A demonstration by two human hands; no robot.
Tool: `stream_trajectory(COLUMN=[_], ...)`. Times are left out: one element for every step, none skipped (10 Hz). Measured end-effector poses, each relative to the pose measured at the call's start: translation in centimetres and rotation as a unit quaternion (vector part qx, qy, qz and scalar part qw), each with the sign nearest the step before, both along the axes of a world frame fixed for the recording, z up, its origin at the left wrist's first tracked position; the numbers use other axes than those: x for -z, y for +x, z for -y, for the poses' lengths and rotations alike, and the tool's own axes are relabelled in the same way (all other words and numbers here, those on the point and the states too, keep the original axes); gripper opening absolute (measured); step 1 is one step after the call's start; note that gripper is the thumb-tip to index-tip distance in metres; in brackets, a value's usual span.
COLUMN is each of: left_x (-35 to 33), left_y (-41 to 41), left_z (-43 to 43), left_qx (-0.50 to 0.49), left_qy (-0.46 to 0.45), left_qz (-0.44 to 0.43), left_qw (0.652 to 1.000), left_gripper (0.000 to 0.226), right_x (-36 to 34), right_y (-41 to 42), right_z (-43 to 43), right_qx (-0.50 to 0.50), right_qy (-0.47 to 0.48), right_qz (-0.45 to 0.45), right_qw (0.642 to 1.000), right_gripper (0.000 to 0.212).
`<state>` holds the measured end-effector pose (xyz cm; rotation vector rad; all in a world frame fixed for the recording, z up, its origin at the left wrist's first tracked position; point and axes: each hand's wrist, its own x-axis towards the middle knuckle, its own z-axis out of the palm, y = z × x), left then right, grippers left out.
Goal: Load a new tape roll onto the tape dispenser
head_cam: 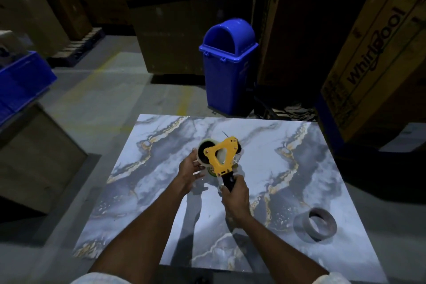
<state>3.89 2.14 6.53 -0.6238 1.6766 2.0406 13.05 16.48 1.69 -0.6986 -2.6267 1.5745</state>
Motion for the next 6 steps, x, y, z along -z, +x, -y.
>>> stream_trajectory(left_x=[0.4, 0.2, 0.5, 0.0, 0.0, -0.2], left_y=[0.0, 0.5, 0.9, 1.2, 1.8, 2.8], left_z=[0.1, -0.2, -0.2, -0.2, -0.2, -0.1], left_qx=[-0.012, -0.011, -0.003, 0.013, 0.043, 0.072], left_qy=[-0.047, -0.08, -0.103, -0.108, -0.08, -0.09], left_qz=[0.001, 0.008, -0.001, -0.016, -0.005, -0.015], left_qw=[0.999, 0.997, 0.995, 0.994, 0.996, 0.993], left_gripper=[0.025, 0.009, 0.017, 0.014, 0.037, 0.028], right_x=[-0.2, 0.2, 0.4, 0.3, 0.4, -0.5], right_y=[-0.3, -0.3, -0.2, -0.2, -0.2, 0.2], right_z=[0.0, 0.0, 0.0, -0.1, -0.6, -1.3], right_qx=[0.011, -0.006, -0.026, -0.05, -0.08, -0.116], right_qy=[-0.075, -0.07, -0.063, -0.056, -0.035, 0.04], right_qz=[0.05, 0.08, 0.094, 0.119, 0.132, 0.137], right_qw=[0.996, 0.994, 0.993, 0.99, 0.987, 0.983], right_gripper=[0.035, 0.041, 0.046, 0.046, 0.046, 0.049])
